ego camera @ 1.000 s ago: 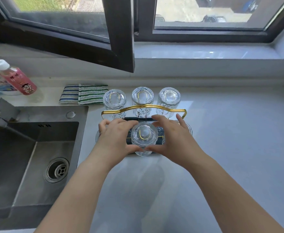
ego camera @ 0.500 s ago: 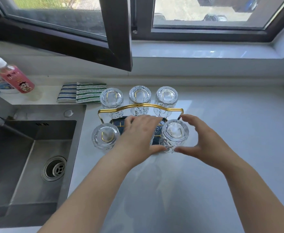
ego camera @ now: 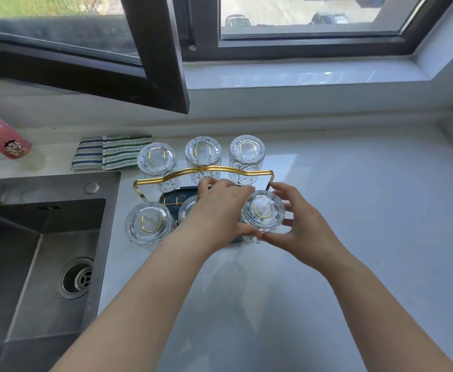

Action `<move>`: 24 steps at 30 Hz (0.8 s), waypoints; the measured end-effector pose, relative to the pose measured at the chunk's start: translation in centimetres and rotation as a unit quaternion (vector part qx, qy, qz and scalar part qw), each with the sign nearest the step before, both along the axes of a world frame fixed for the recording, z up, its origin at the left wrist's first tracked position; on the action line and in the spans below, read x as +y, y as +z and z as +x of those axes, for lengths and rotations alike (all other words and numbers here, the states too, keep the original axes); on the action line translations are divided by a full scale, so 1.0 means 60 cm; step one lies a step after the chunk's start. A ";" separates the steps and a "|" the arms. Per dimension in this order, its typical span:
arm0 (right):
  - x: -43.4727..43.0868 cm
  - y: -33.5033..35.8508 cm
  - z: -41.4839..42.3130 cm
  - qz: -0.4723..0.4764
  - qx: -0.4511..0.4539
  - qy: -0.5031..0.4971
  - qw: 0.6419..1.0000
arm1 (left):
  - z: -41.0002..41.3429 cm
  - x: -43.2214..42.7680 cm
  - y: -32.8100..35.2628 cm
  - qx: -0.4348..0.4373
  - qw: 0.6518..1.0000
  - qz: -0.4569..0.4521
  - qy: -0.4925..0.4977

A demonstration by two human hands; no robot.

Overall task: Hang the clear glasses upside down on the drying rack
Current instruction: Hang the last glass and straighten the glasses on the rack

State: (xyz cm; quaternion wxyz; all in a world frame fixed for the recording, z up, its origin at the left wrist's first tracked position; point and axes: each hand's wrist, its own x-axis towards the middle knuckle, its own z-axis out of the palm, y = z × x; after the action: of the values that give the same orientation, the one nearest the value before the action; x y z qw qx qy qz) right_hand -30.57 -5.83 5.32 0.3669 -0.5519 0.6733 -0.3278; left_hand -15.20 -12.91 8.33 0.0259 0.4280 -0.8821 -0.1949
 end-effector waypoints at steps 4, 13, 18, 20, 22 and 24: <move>-0.001 0.002 -0.003 0.014 0.012 0.017 1.000 | -0.002 -0.002 -0.004 0.002 1.000 0.008 -0.002; -0.078 0.077 -0.096 -0.059 -0.037 -0.001 0.998 | 0.024 -0.053 0.073 0.241 0.971 -0.003 0.011; -0.180 0.057 -0.076 -0.011 -0.038 0.006 0.999 | -0.010 -0.152 0.061 0.090 0.994 -0.012 0.058; -0.201 0.043 -0.068 0.028 -0.047 0.038 0.998 | -0.023 -0.171 0.043 0.017 0.998 0.032 0.054; -0.215 0.030 -0.062 0.050 -0.049 0.065 0.995 | -0.035 -0.181 0.029 -0.012 0.997 0.063 0.052; -0.222 0.021 -0.058 0.055 -0.049 0.078 0.994 | -0.042 -0.186 0.019 -0.010 0.996 0.065 0.054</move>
State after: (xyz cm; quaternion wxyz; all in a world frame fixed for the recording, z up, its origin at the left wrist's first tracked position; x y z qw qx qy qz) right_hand -34.05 -19.17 6.57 0.4538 -0.5646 0.6266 -0.2874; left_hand -17.71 -24.05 9.47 0.0000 0.4773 -0.8436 -0.2460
